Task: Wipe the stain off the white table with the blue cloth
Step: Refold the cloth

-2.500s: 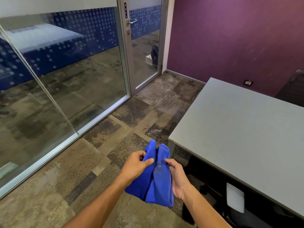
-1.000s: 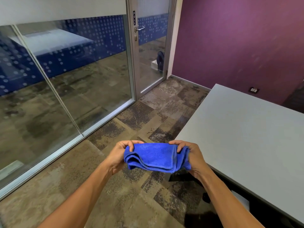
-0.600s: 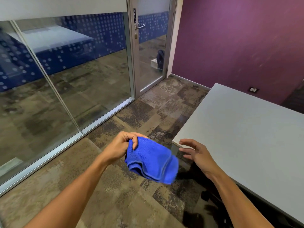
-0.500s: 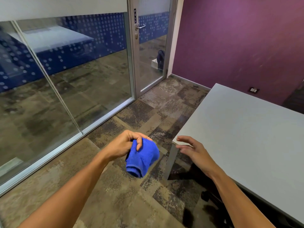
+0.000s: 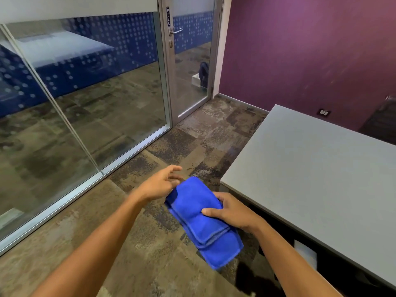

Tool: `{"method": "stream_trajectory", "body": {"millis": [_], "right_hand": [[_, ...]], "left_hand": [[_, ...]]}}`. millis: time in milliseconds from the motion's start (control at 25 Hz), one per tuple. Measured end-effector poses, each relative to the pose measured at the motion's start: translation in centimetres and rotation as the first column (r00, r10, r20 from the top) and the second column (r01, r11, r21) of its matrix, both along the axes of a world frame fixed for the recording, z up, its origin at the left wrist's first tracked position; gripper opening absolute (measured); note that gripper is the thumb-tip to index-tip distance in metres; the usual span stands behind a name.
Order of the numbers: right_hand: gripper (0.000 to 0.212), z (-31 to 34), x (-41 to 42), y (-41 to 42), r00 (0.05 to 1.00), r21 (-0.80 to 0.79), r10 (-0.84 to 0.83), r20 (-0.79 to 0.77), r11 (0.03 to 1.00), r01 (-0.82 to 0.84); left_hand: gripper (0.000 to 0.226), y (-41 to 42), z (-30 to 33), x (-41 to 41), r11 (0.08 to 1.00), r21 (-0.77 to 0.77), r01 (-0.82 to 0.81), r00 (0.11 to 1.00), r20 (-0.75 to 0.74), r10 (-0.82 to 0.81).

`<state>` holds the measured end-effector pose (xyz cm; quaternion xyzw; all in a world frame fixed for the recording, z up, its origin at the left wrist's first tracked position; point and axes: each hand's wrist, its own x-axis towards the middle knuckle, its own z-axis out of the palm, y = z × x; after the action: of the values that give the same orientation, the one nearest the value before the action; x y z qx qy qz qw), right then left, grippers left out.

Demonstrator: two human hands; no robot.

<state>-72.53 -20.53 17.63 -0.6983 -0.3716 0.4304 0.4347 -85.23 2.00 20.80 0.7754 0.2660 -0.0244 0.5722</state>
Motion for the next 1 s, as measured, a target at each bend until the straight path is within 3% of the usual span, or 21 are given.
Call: {"method": "stream_trajectory", "body": {"millis": [80,120,160,240,280,400,480,680,760,840,920,1000], "right_hand": [[0.035,-1.2,0.1,-0.1,0.957,-0.001,-0.183,-0.224,0.982,0.188],[0.037,-1.7,0.2,0.1,0.891,-0.015,-0.285,-0.354,0.954,0.299],[0.04,-2.1,0.2,0.3,0.805,-0.032,-0.367,-0.466,0.916,0.399],[0.046,-2.6,0.4,0.6,0.657,-0.06,-0.462,-0.596,0.842,0.537],[0.047,-2.5,0.3,0.7,0.621,-0.058,-0.47,-0.628,0.823,0.564],[0.053,-2.5,0.1,0.3,0.631,-0.006,-0.448,-0.633,0.818,0.575],[0.058,-2.6,0.0,-0.3,0.726,0.014,-0.497,-0.474,0.821,0.571],[0.055,-3.2,0.0,-2.3,0.882,0.115,-0.46,-0.101,0.876,0.469],[0.055,-3.4,0.3,-2.8,0.891,0.151,-0.451,0.043,0.885,0.441],[0.054,-3.9,0.7,-3.3,0.887,0.189,-0.449,0.106,0.885,0.425],[0.055,-4.3,1.1,-3.7,0.89,0.206,-0.439,0.124,0.889,0.41],[0.057,-4.4,1.3,-4.1,0.897,0.196,-0.396,0.195,0.912,0.36]], "left_hand": [[0.048,-1.7,-2.0,-0.3,0.964,-0.006,-0.266,0.963,0.034,0.266],[0.059,-2.8,-2.7,-0.4,0.925,-0.114,-0.362,0.931,0.009,0.365],[0.066,-4.0,-3.6,-0.4,0.879,-0.268,-0.395,0.917,-0.047,0.397],[0.065,-6.7,-4.6,-0.4,0.749,-0.592,-0.298,0.951,-0.115,0.287],[0.061,-7.9,-4.8,-0.4,0.687,-0.682,-0.252,0.964,-0.112,0.242],[0.061,-9.5,-5.7,0.0,0.52,-0.822,-0.231,0.954,-0.088,0.286],[0.065,-9.4,-6.0,0.0,0.47,-0.862,-0.189,0.961,-0.065,0.269],[0.062,-9.8,-5.6,0.2,0.521,-0.827,-0.21,0.971,-0.116,0.207],[0.068,-10.1,-6.6,-0.1,0.476,-0.85,-0.227,0.96,-0.114,0.255],[0.077,-10.6,-7.2,0.1,0.43,-0.833,-0.347,0.923,-0.221,0.317],[0.08,-11.8,-7.7,0.1,0.578,-0.617,-0.534,0.843,-0.338,0.418],[0.061,-13.4,-8.1,-0.7,0.715,-0.286,-0.637,0.77,-0.189,0.61]]}}
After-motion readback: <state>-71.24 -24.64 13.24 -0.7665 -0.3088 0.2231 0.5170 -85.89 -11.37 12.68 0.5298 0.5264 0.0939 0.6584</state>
